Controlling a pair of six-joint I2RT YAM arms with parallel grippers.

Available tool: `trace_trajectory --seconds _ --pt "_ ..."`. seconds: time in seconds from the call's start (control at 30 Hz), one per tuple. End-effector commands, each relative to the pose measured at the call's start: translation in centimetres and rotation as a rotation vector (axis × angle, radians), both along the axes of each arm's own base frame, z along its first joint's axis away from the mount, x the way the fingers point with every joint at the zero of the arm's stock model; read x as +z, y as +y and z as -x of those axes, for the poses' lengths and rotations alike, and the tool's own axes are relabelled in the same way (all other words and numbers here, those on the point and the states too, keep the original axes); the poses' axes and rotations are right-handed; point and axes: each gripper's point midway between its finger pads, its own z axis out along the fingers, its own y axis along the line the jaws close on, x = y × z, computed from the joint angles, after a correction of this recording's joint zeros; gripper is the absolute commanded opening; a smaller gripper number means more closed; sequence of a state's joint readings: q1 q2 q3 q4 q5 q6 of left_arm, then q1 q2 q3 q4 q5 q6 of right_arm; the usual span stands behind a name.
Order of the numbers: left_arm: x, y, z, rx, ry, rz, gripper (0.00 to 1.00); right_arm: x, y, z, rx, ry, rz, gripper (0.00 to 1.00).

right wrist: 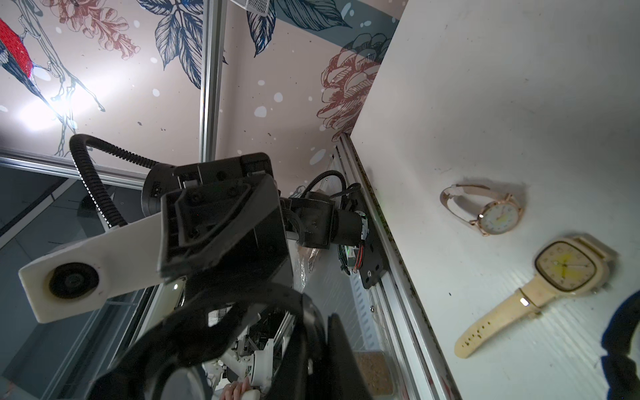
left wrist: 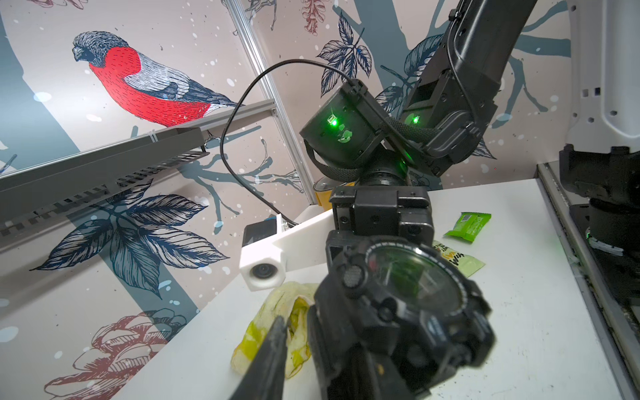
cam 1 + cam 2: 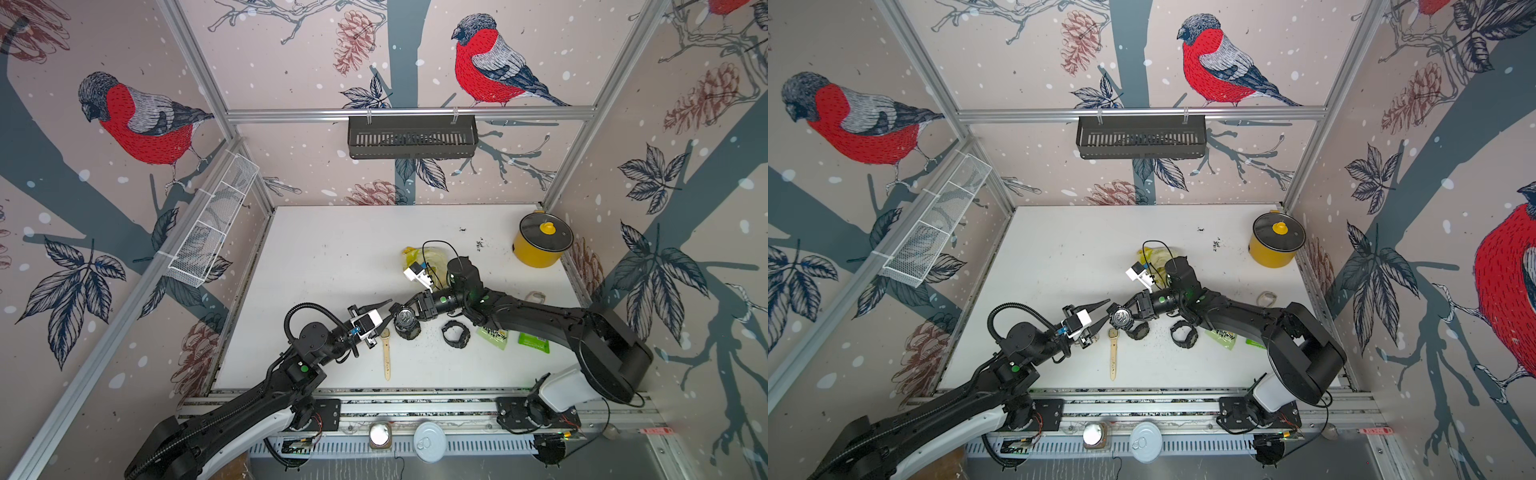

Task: Wipe the watch dial
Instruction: Pick up the watch at the center of the board.

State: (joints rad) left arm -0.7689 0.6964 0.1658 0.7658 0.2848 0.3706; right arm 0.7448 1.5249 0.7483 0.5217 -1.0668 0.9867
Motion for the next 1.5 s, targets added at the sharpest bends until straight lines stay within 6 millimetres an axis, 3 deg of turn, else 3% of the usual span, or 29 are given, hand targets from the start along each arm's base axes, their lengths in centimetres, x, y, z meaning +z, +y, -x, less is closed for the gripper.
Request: trace_trajectory --seconds 0.0,0.13,0.27,0.4,0.43,0.47,0.5,0.53,0.93,1.17,1.37,1.47 --pt "0.9 0.0 0.1 0.007 -0.062 -0.005 0.2 0.3 0.3 -0.9 -0.053 0.018 -0.027 0.21" --pt "-0.4 -0.2 -0.3 0.014 -0.045 -0.042 0.0 0.4 0.5 -0.7 -0.041 0.006 -0.047 0.27" --pt "-0.9 -0.3 -0.7 0.027 -0.037 -0.055 0.0 0.8 0.3 -0.5 -0.038 -0.06 -0.05 0.3" --pt "-1.1 -0.8 -0.6 -0.002 -0.021 -0.067 0.0 0.6 0.0 -0.4 -0.034 -0.108 0.0 0.13" --pt "-1.0 -0.8 -0.6 -0.003 -0.008 -0.053 0.22 0.7 -0.1 -0.3 -0.031 -0.109 0.0 0.07" --pt "-0.9 -0.8 -0.7 -0.003 -0.001 -0.042 0.62 0.7 -0.2 -0.2 -0.028 -0.11 -0.003 0.05" --pt "-1.0 -0.9 -0.5 -0.012 -0.002 -0.04 0.96 0.8 -0.2 -0.1 -0.024 -0.109 -0.002 0.04" --pt "-1.0 -1.1 -0.2 -0.032 -0.002 -0.043 0.97 0.8 -0.2 -0.1 -0.02 -0.109 0.001 0.04" --pt "0.2 -1.3 0.0 -0.059 0.007 -0.017 0.96 0.7 0.0 0.7 0.016 -0.136 0.014 0.02" --pt "0.6 -1.2 1.0 -0.096 -0.016 -0.008 0.61 0.7 -0.3 1.3 0.041 -0.151 0.009 0.02" --pt "0.6 -1.1 1.4 -0.105 -0.028 -0.016 0.43 0.8 -0.4 1.5 0.047 -0.161 0.005 0.02" --pt "0.4 -1.4 1.8 -0.136 -0.026 -0.023 0.41 1.0 -0.5 1.7 0.051 -0.169 -0.011 0.02"
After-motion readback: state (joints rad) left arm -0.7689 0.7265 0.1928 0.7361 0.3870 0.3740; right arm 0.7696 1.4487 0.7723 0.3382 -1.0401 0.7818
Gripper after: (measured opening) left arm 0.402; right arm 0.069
